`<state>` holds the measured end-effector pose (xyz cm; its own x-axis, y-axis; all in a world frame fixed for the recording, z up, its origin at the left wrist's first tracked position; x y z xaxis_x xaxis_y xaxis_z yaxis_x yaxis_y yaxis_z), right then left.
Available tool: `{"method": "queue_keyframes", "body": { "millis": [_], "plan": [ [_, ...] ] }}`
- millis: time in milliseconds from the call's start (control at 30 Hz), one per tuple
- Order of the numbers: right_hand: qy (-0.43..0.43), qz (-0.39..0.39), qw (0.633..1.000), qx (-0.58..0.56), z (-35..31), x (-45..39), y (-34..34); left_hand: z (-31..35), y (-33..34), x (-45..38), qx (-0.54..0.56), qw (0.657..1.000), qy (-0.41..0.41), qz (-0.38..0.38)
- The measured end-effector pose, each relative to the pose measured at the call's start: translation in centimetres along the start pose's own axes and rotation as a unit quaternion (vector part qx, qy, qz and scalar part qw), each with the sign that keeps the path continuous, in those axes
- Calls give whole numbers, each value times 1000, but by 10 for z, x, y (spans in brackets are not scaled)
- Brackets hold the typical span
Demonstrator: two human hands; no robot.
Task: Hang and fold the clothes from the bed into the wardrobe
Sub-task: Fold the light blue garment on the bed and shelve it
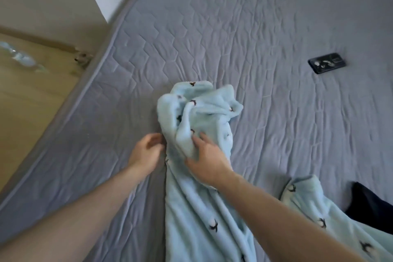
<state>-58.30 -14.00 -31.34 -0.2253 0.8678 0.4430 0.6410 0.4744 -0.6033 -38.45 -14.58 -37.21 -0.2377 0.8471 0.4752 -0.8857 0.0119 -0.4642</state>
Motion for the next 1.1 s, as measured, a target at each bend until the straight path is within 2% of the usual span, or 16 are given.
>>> {"method": "queue_keyframes", "body": {
  "millis": [67, 167, 233, 333, 400, 467, 533, 567, 633, 700, 733, 900, 1033, 1100],
  "plan": [
    [42, -76, 996, 34, 12, 1, 36, -5, 3, 2, 6, 999, -19, -32],
    [39, -101, 994, 29, 22, 11, 56, -2, 6, 4, -42, 998, -29, -48],
    [31, -60, 998, 18, 30, 19, 47, 9, 6, 5, -49, 998, -24, -24],
    [26, 96, 995, 19, 43, 36, 6, 30, 9, 6, -44, 999, -17, 13],
    [66, 171, 983, -6, 62, 50, -12, 36, 20, 6, -53, 997, -47, -4],
    [134, 160, 976, -61, 88, 59, -8, 37, 34, 6, -85, 992, -89, -31],
    [171, 97, 975, -107, 101, 62, 9, 47, 45, 2, -95, 991, -91, -37],
    [163, 71, 978, -111, 100, 63, 15, 56, 51, -1, -70, 994, -76, -39],
    [127, 53, 985, -107, 94, 64, 19, 68, 59, -6, 69, 993, -73, -61],
    [103, 55, 986, -119, 87, 69, 17, 62, 61, -8, 228, 961, -138, -68],
    [100, 57, 985, -126, 87, 73, 16, 52, 58, -8, 253, 951, -172, -54],
    [164, 63, 972, -154, 119, 112, 18, -16, 29, 6, 74, 963, -259, 8],
    [265, 38, 956, -124, 169, 166, 40, -44, 11, 27, -11, 973, -223, 58],
    [326, 13, 934, -146, 195, 200, 58, -64, 11, 53, -56, 976, -204, 43]
  ]
}}
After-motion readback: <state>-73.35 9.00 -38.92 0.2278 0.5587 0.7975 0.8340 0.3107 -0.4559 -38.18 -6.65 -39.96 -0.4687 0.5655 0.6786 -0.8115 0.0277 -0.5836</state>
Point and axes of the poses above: each hand's wrist, its own x-axis away from the middle knuckle, its own y-axis out of the palm, z = x × y, the point moved 10 cm from there along -x, towards the middle knuckle, and after that the axes turned 6 degrees about -x, right-handed, at the moved point
